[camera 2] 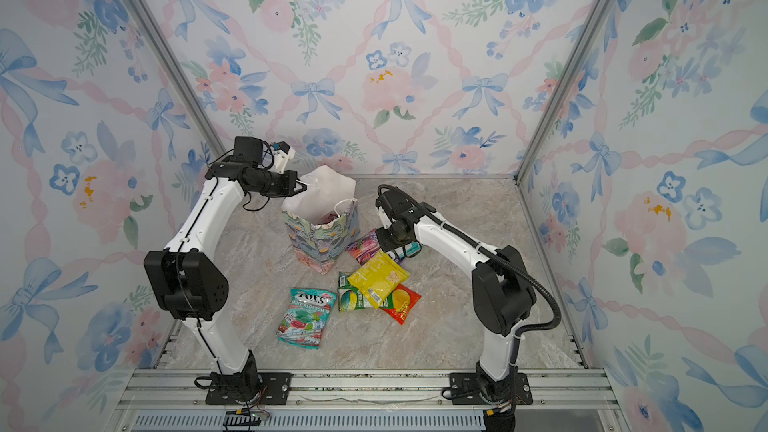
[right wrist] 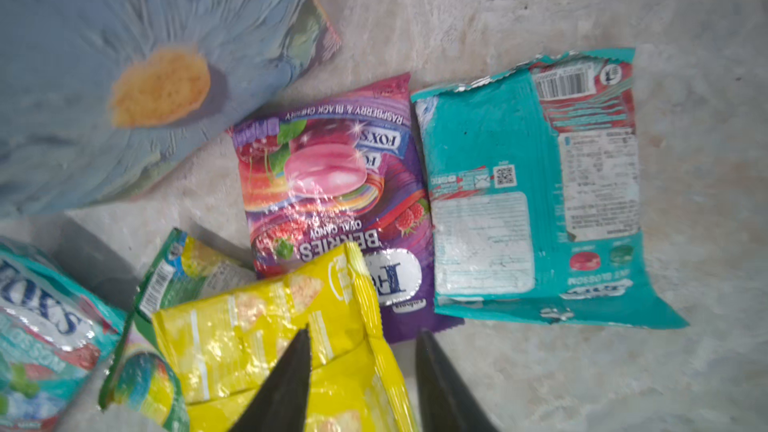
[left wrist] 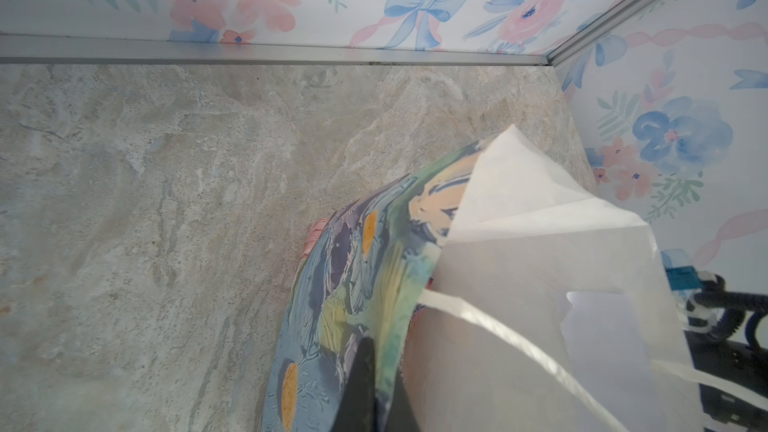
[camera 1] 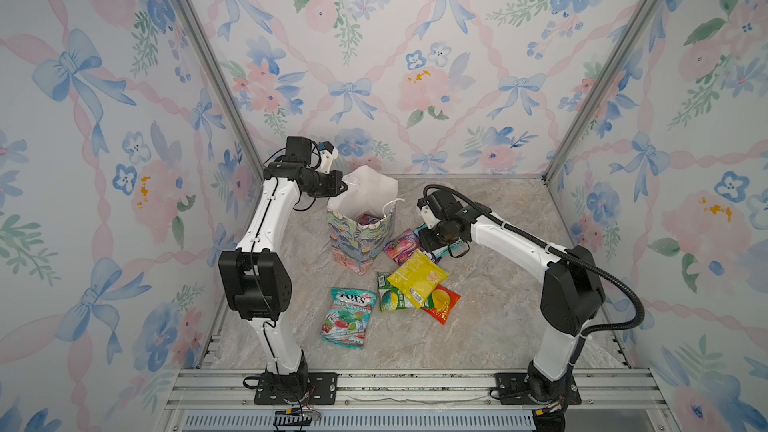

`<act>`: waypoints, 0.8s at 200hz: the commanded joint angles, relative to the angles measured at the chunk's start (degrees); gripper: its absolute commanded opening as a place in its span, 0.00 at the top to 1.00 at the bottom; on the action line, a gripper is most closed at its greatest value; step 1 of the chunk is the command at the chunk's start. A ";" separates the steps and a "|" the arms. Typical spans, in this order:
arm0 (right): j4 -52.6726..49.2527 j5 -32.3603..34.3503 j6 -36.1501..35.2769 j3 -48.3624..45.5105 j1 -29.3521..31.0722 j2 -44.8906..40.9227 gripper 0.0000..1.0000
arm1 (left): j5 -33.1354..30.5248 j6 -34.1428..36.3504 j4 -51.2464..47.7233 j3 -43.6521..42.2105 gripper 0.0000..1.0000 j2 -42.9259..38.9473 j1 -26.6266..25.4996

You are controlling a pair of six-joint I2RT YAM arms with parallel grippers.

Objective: Place the snacks into the paper bag

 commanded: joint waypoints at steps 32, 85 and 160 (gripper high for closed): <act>11.66 -8.41 18.72 -13.70 -4.70 -12.52 0.32 | 1.12 -1.18 -0.27 0.00 1.00 -0.81 0.40; 28.75 -10.65 42.46 -41.73 -1.66 -30.27 0.14 | 1.19 -1.22 -0.26 0.00 1.00 -0.68 0.40; 35.88 -7.82 54.89 -52.62 3.60 -36.94 0.10 | 1.21 -1.08 -0.26 0.01 1.00 -0.95 0.40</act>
